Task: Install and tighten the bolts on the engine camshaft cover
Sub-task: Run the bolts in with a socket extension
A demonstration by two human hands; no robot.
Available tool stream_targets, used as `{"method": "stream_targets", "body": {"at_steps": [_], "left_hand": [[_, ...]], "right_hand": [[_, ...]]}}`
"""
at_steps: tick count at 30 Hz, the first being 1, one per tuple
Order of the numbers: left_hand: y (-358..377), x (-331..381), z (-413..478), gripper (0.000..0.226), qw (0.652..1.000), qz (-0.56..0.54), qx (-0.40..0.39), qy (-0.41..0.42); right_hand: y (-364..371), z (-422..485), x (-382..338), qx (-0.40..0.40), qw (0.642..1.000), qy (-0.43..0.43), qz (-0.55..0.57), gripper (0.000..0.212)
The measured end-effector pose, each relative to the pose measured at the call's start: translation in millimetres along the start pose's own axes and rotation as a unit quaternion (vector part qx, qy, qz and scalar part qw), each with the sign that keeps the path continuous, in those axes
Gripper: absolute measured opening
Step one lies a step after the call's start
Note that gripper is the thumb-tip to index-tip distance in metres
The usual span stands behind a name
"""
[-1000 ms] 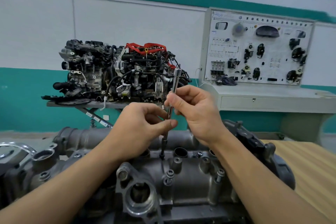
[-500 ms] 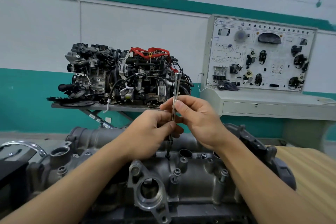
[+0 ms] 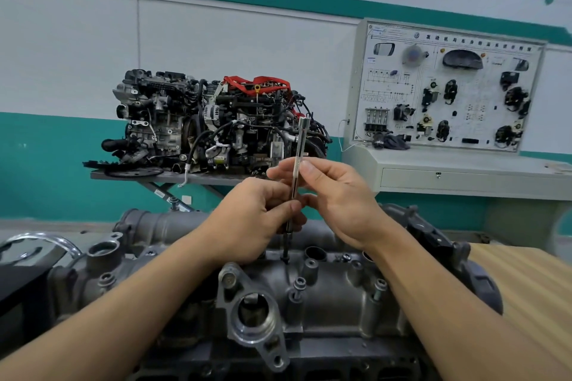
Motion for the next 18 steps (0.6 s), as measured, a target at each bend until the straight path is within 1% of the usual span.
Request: {"method": "stream_targets", "body": {"at_steps": [3,5,7,8,11,14,16,18], "left_hand": [[3.1,1.1,-0.1,0.019,1.000,0.017,-0.010,0.001],[5.3,3.8,0.1,0.019,0.999,0.048,-0.012,0.009],[4.4,5.6,0.4,0.016,0.997,0.074,-0.004,0.017],[1.2,5.2,0.4,0.014,0.997,0.077,0.008,0.018],[-10.1,1.5,1.3,0.018,0.997,0.059,0.049,0.006],[-5.2,-2.5,2.3,0.019,0.999,0.042,0.029,-0.010],[-1.1,-0.8,1.5,0.019,0.998,0.061,0.015,-0.005],[1.9,2.4,-0.2,0.020,0.997,0.082,0.007,0.007]], "right_hand": [[-4.4,1.8,-3.5,0.014,0.999,-0.024,-0.044,0.022],[-11.9,2.3,-7.0,0.053,0.997,-0.038,-0.050,0.019],[-19.6,1.0,-10.0,0.092,0.992,-0.052,-0.061,0.021],[-21.1,0.5,-10.6,0.100,0.992,-0.055,-0.060,0.022],[-17.6,1.9,-8.3,0.083,0.995,-0.045,-0.034,0.021],[-10.7,2.7,-3.2,0.041,0.999,-0.013,-0.013,0.022],[-5.7,1.7,-0.4,0.019,1.000,0.001,-0.009,0.024],[-4.3,0.3,0.2,0.015,1.000,-0.001,-0.023,0.023]]}}
Point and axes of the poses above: each hand's wrist, its own z-axis towards the middle knuckle, its own y-axis out of the palm, x = y × z, the point moved 10 cm from there along z, towards the middle knuckle, and after that the axes turned 10 degrees about -y, right-handed, at the moved point
